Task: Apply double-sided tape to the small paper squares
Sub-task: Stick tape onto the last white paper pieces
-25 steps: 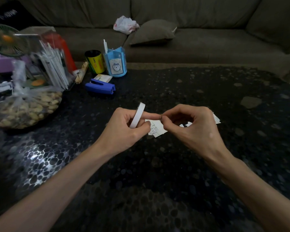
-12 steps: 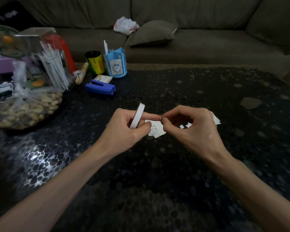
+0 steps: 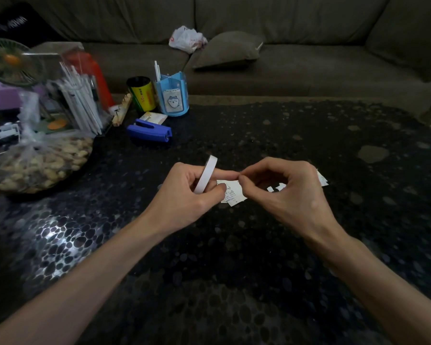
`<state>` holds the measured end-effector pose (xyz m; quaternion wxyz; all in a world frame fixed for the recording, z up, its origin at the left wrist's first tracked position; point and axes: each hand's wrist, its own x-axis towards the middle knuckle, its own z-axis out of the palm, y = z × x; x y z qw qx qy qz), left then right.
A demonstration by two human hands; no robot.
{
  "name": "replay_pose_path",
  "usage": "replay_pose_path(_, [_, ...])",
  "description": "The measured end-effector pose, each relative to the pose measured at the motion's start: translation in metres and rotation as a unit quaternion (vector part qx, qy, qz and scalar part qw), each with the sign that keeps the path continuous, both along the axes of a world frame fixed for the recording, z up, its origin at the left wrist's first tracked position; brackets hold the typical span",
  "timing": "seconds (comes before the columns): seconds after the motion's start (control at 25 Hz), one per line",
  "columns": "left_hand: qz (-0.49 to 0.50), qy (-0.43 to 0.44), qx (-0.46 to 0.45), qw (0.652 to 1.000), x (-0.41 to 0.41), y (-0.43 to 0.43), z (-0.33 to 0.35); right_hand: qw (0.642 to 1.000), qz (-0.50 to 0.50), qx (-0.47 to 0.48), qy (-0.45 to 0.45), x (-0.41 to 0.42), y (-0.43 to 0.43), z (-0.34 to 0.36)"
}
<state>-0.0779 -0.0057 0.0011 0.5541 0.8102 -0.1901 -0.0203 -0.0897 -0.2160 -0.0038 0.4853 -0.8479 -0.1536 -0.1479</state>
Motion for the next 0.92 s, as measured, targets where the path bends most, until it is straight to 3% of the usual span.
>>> replay_pose_path(0.56, [0.006, -0.008, -0.02, 1.0, 0.0011, -0.0011, -0.0007, 1.0, 0.001, 0.012, -0.002, -0.0003, 0.0023, -0.0039])
replay_pose_path(0.8, [0.098, 0.005, -0.068, 0.993, 0.0014, -0.0042, -0.0033, 0.999, 0.007, 0.044, 0.009, -0.0002, 0.0039, -0.0043])
replay_pose_path(0.92, [0.096, 0.008, -0.071, 0.993, -0.0016, -0.0052, -0.0032, 0.999, 0.018, 0.031, 0.01, -0.0014, 0.0054, -0.0049])
